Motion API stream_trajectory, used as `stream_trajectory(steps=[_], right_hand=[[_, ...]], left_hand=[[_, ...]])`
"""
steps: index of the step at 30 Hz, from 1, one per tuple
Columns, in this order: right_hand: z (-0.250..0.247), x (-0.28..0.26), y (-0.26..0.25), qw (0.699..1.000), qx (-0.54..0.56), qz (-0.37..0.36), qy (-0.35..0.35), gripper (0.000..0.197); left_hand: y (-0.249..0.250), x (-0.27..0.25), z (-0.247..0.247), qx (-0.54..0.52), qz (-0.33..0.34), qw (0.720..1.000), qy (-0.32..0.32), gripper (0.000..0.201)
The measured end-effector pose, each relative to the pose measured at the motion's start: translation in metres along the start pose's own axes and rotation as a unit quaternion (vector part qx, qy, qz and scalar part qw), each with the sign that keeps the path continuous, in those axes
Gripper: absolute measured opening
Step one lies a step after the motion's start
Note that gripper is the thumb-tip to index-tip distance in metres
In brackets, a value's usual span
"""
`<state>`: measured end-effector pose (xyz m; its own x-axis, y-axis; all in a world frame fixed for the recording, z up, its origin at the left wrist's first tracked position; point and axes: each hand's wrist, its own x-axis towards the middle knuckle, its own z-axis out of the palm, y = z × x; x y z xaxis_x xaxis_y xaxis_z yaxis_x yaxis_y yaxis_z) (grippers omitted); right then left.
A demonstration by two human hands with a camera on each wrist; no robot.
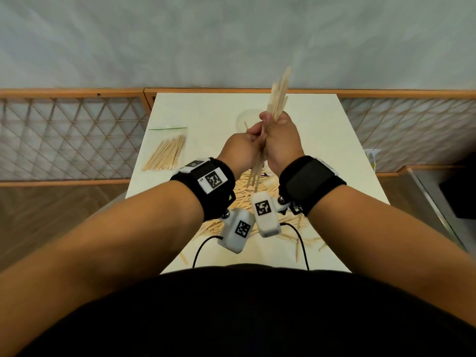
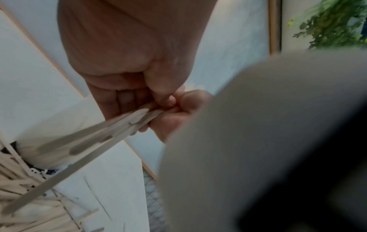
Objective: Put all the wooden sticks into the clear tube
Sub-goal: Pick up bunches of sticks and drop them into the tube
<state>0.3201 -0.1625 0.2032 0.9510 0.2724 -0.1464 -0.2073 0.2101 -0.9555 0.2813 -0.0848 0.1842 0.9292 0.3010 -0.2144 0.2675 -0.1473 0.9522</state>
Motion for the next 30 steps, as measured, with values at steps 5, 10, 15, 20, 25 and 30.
stream_trajectory(steps=[5, 10, 15, 20, 25, 30], right_hand=[[-0.005, 0.010, -0.019, 0.997, -0.058, -0.045, 0.031, 0.016], [-0.003, 0.016, -0.042, 0.983, -0.144, -0.115, -0.010, 0.018], [0.007, 0.016, -0.054, 0.984, -0.118, -0.124, -0.049, 0.021], [0.011, 0.012, -0.045, 0.986, -0.078, -0.112, -0.093, 0.012], [0.005, 0.012, -0.036, 0.979, -0.074, -0.124, -0.143, 0.023], [0.004, 0.014, -0.043, 0.968, -0.109, -0.166, -0.156, 0.030]], left_hand=[[-0.006, 0.001, -0.004, -0.028, -0.053, 0.997, -0.045, 0.044], [-0.014, 0.002, -0.010, -0.225, -0.235, 0.945, -0.046, 0.068], [-0.007, -0.003, -0.009, -0.338, -0.318, 0.883, -0.073, 0.073], [-0.001, -0.001, -0.010, -0.418, -0.330, 0.840, -0.102, 0.058], [0.002, 0.003, -0.014, -0.403, -0.325, 0.851, -0.093, 0.050], [0.000, 0.007, -0.020, -0.386, -0.323, 0.861, -0.074, 0.044]])
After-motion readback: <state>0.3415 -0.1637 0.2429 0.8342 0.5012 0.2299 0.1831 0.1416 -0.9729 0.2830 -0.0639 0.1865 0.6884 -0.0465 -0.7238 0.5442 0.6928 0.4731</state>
